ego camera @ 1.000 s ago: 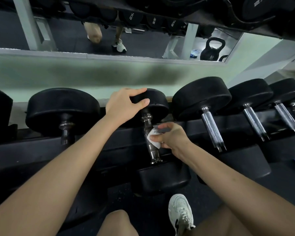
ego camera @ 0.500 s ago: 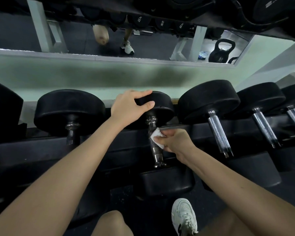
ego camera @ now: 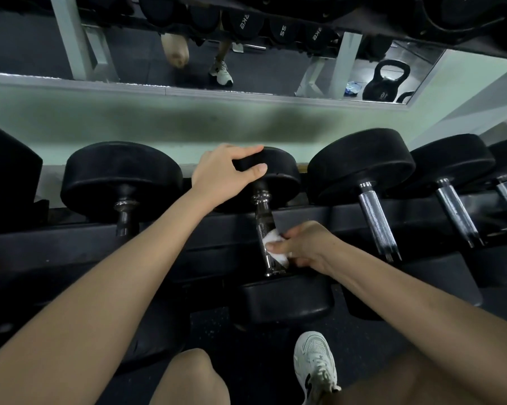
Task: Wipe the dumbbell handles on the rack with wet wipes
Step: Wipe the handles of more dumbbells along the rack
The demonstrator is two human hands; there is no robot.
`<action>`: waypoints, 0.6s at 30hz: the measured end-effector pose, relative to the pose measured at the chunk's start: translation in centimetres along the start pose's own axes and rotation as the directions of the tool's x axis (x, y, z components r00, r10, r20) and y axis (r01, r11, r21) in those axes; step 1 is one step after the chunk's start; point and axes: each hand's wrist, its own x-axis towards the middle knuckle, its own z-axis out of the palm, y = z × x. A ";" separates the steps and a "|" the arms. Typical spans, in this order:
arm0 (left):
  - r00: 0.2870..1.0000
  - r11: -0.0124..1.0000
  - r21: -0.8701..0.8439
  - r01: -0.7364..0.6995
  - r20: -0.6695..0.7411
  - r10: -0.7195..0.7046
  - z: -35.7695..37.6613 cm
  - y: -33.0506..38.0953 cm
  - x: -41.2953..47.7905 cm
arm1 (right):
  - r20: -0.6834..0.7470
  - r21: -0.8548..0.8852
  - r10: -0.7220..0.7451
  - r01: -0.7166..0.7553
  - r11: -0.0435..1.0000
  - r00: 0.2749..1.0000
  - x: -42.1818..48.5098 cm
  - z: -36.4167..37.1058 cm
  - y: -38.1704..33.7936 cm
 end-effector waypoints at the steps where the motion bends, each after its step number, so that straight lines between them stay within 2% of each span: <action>1: 1.000 1.000 0.000 -0.003 -0.001 0.003 0.0 0.0 0.0 | 0.020 -0.065 0.013 -0.011 0.998 1.000 -0.1 -0.2 0.1; 4: 1.000 1.000 0.008 -0.016 -0.004 0.016 0.0 0.1 -0.1 | 0.069 -0.229 0.015 0.001 0.974 0.998 -0.2 -0.7 0.2; 7: 1.000 1.000 0.012 -0.022 -0.011 0.022 0.0 0.0 0.0 | 0.105 -0.249 -0.002 0.028 0.968 0.994 0.0 -0.9 0.3; 8: 1.000 1.000 0.015 -0.023 -0.011 0.023 0.0 -0.1 0.0 | 0.103 -0.206 -0.012 0.033 0.978 0.995 0.2 -0.9 0.2; 12: 0.999 0.999 0.022 -0.037 -0.024 0.037 0.1 -0.3 0.1 | 0.129 0.144 -0.049 0.030 0.989 0.991 1.2 -0.7 -0.5; 16: 0.998 0.998 0.021 -0.062 -0.010 0.062 0.0 -0.5 0.1 | 0.123 0.210 -0.107 0.079 0.975 0.987 1.7 -0.5 0.5; 18: 0.997 0.996 0.042 -0.076 -0.003 0.076 0.0 -0.6 0.2 | 0.184 0.250 -0.104 0.056 0.967 0.977 2.0 -0.7 0.9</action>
